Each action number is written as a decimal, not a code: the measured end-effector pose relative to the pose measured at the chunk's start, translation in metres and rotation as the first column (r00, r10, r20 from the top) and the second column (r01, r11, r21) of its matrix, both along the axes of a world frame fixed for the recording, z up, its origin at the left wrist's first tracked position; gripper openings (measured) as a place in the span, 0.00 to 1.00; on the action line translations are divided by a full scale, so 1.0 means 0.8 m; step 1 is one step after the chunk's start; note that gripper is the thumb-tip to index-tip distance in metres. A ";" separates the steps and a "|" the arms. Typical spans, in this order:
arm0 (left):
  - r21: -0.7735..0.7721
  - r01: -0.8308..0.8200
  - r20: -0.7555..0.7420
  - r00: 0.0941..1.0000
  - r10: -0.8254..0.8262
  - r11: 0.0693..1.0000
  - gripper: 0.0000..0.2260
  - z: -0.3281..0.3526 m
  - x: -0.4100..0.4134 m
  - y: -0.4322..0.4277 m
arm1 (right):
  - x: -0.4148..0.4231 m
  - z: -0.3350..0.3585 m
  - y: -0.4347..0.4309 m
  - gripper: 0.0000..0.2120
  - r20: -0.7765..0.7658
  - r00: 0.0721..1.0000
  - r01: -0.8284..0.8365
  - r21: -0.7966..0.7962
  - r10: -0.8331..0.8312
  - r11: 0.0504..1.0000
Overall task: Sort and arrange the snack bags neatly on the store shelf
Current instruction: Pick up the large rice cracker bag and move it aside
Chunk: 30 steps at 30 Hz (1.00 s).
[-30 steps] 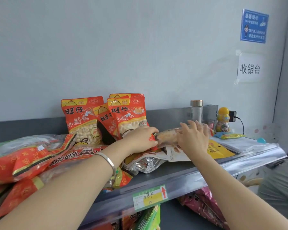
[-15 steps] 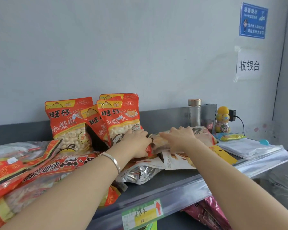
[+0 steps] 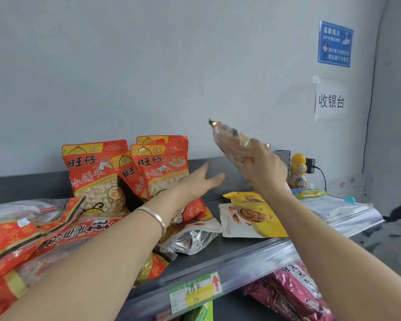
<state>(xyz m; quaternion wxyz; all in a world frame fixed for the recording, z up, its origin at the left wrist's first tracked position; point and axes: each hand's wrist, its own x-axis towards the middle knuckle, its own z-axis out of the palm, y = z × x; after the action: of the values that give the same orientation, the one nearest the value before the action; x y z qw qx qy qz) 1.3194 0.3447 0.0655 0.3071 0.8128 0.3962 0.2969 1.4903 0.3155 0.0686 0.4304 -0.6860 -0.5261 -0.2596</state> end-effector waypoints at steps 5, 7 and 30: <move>-0.230 0.308 0.698 0.713 -0.064 0.923 0.32 0.026 0.000 -0.022 | -0.091 0.025 -0.024 0.17 0.099 0.979 -0.182 0.053 0.176 0.982; -0.296 0.304 0.809 0.583 0.069 0.905 0.32 0.036 -0.013 -0.025 | -0.127 0.022 -0.026 0.16 0.123 0.965 -0.240 0.075 0.230 0.968; -0.173 -0.455 0.855 0.372 0.362 0.874 0.23 0.064 -0.464 -0.152 | -0.459 0.072 -0.103 0.39 -0.394 0.683 -0.691 -0.077 0.615 0.719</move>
<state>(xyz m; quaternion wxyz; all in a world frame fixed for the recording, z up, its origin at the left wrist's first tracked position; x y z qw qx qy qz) 0.9485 0.2234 0.1170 0.3425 0.4390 0.3604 0.7484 1.1229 0.2330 0.1266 0.5003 -0.5286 -0.6792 0.0946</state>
